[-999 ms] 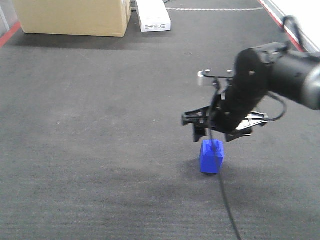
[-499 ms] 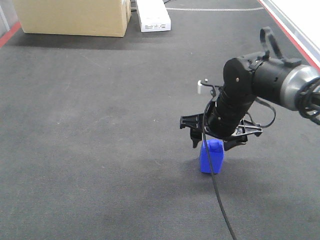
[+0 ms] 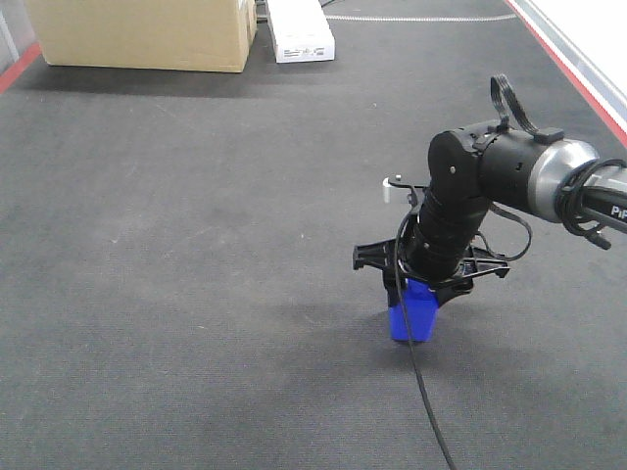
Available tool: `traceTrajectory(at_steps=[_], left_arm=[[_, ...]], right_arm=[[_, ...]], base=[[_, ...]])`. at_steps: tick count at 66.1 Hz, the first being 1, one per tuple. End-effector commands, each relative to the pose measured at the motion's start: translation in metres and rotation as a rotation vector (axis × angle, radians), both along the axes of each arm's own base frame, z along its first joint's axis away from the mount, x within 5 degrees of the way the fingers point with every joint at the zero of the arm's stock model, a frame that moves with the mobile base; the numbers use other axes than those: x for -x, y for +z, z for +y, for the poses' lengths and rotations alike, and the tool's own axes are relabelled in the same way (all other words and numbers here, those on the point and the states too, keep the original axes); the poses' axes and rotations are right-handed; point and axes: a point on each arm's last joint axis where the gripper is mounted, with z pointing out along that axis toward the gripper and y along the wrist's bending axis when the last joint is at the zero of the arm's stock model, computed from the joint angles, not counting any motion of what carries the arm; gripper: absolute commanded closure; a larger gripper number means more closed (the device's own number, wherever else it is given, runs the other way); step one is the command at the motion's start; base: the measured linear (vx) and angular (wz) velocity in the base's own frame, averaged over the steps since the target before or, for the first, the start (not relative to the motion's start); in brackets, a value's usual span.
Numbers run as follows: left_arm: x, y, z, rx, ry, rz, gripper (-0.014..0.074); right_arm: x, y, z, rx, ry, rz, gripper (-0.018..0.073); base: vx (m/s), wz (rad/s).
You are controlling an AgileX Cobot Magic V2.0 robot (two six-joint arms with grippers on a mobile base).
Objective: Pour parts from conveyor to right shelf
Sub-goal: 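Lift the blue block off the conveyor with the right gripper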
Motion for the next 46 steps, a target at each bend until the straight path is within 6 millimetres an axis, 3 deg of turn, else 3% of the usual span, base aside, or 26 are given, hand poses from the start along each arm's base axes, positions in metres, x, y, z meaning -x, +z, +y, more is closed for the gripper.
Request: traceTrajectory(at_steps=[1, 15, 30, 46], left_arm=[[0.002, 0.014, 0.0, 0.018, -0.001, -0.111, 0.0603], [0.002, 0.014, 0.0, 0.018, -0.001, -0.111, 0.0603], [0.002, 0.014, 0.0, 0.018, -0.001, -0.111, 0.0603], [0.002, 0.014, 0.0, 0.018, -0.001, -0.111, 0.0603]], right_arm=[[0.004, 0.036, -0.01, -0.016, 0.01, -0.095, 0.0575], [0.026, 0.066, -0.051, -0.056, -0.058, -0.258, 0.0568], [0.07, 0.086, -0.097, -0.015, -0.016, -0.379, 0.0567], [0.132, 0.117, -0.112, 0.0, 0.017, -0.628, 0.0565]], base=[[0.0, 0.0], [0.0, 0.0], [0.0, 0.0], [0.0, 0.0]])
